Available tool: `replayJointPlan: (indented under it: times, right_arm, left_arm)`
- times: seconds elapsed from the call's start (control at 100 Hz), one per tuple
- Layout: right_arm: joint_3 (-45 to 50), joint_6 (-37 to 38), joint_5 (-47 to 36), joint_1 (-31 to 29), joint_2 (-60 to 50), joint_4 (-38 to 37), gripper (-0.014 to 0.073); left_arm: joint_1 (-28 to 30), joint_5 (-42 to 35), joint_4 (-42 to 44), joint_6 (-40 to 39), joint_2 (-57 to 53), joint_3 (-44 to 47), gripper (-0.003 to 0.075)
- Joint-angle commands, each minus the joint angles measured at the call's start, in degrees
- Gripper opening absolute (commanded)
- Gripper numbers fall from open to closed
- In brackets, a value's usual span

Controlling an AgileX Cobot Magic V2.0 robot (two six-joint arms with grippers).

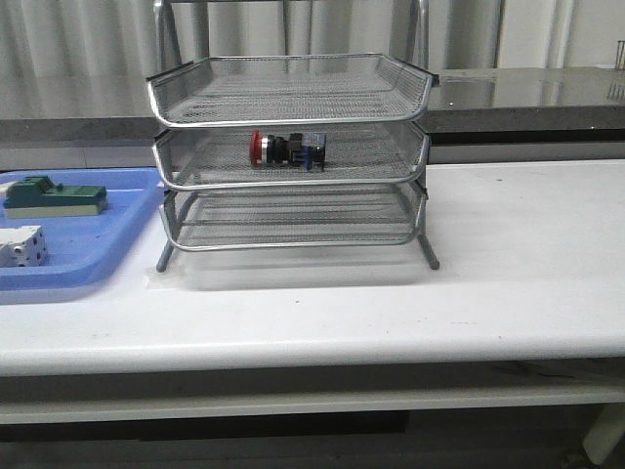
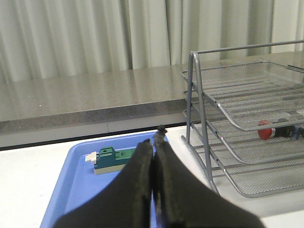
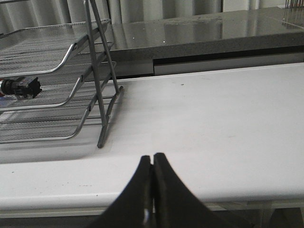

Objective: Place button on rack with both arms

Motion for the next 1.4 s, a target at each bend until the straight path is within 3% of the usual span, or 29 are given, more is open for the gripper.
replayJointPlan:
  times: [0.0, 0.81, 0.96, 1.21, 1.39]
  right_arm:
    - [-0.9, -0.5, -4.9, -0.4, -1.2, -0.1, -0.0057]
    - [-0.9, -0.5, -4.9, -0.4, -1.2, -0.1, -0.0057]
    - [-0.9, -0.5, -4.9, -0.4, -1.2, -0.1, -0.0057]
    - [-0.9, -0.5, -4.9, -0.4, -1.2, -0.1, -0.0057]
    - [-0.9, -0.5, -4.9, -0.4, -1.2, -0.1, -0.0057]
  left_arm:
    - [0.1, -4.2, -0.2, -0.4, 0.5, -1.6, -0.0020]
    - [0.1, -4.1, -0.2, -0.4, 0.5, -1.6, -0.0020]
    - [0.3, -3.7, 4.8, -0.8, 0.0, -1.6, -0.0020]
    - [5.0, 5.1, 15.8, -15.4, -5.2, -0.7, -0.0020]
    - [9.0, 9.9, 20.4, -21.1, -12.5, 2.7, -0.0020]
